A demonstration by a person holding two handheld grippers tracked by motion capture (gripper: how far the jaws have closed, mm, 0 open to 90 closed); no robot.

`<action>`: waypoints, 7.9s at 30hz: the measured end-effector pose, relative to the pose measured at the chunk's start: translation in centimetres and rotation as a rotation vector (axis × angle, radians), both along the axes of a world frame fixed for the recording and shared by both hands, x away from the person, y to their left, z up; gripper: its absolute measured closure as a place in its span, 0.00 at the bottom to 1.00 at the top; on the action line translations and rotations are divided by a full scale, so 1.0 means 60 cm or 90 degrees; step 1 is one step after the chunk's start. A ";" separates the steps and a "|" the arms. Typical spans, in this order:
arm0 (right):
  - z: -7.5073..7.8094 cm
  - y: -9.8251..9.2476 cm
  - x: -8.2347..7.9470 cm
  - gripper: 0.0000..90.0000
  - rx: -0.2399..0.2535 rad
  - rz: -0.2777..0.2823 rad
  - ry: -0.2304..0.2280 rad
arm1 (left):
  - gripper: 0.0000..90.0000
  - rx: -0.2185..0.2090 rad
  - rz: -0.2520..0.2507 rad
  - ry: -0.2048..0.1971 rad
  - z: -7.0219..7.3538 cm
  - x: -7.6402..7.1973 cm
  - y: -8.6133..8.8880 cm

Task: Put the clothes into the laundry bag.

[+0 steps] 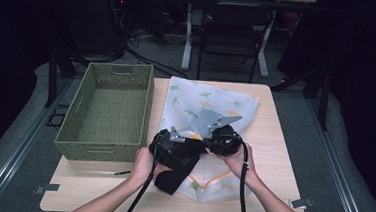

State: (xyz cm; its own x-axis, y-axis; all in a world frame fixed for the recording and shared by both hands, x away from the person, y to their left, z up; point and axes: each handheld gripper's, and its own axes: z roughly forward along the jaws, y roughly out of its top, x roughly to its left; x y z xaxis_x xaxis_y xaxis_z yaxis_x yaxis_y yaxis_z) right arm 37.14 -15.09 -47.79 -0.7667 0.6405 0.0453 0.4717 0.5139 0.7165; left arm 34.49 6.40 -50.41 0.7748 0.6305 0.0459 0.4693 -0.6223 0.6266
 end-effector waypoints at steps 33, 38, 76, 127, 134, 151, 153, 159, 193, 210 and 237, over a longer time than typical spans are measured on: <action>-0.006 0.009 -0.001 0.97 -0.011 0.010 0.006 | 0.93 0.024 -0.020 0.034 -0.086 0.015 0.018; -0.004 0.010 -0.002 0.97 -0.008 0.012 0.004 | 0.94 0.000 -0.008 0.016 -0.079 0.018 0.015; 0.003 0.005 -0.004 0.98 0.015 0.011 0.026 | 0.89 -0.098 0.089 -0.104 -0.083 0.083 -0.072; 0.024 0.004 -0.016 0.98 0.056 0.026 -0.001 | 0.96 -0.157 0.099 -0.068 -0.057 0.092 -0.057; 0.026 -0.001 -0.015 0.98 0.070 0.020 0.006 | 0.96 -0.179 0.142 -0.114 -0.053 0.110 -0.059; -0.003 -0.013 0.000 0.98 0.029 0.007 0.065 | 0.47 -0.071 0.041 -0.028 -0.081 0.089 -0.044; -0.002 -0.014 0.000 0.98 0.030 0.005 0.063 | 0.41 -0.073 0.037 -0.019 -0.077 0.082 -0.038; -0.001 -0.013 0.000 0.98 0.030 0.005 0.062 | 0.23 -0.073 0.027 0.002 -0.054 0.065 -0.013; -0.005 -0.011 -0.001 0.97 0.023 0.020 0.058 | 0.95 0.032 0.095 0.052 -0.100 0.061 0.034; 0.000 -0.008 -0.005 0.97 0.029 0.020 0.051 | 0.98 -0.069 0.042 0.004 -0.043 0.063 0.005; 0.014 -0.018 -0.006 0.98 0.065 -0.006 0.025 | 0.98 -0.195 0.019 -0.066 -0.012 0.093 -0.056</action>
State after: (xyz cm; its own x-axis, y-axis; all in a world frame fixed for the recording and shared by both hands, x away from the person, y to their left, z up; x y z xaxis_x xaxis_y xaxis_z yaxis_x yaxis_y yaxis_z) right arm 36.79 -16.15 -46.92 -0.7567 0.6385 0.1402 0.5050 0.4348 0.7456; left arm 40.08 3.05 -51.15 0.7564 0.6501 -0.0719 0.4085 -0.3837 0.8282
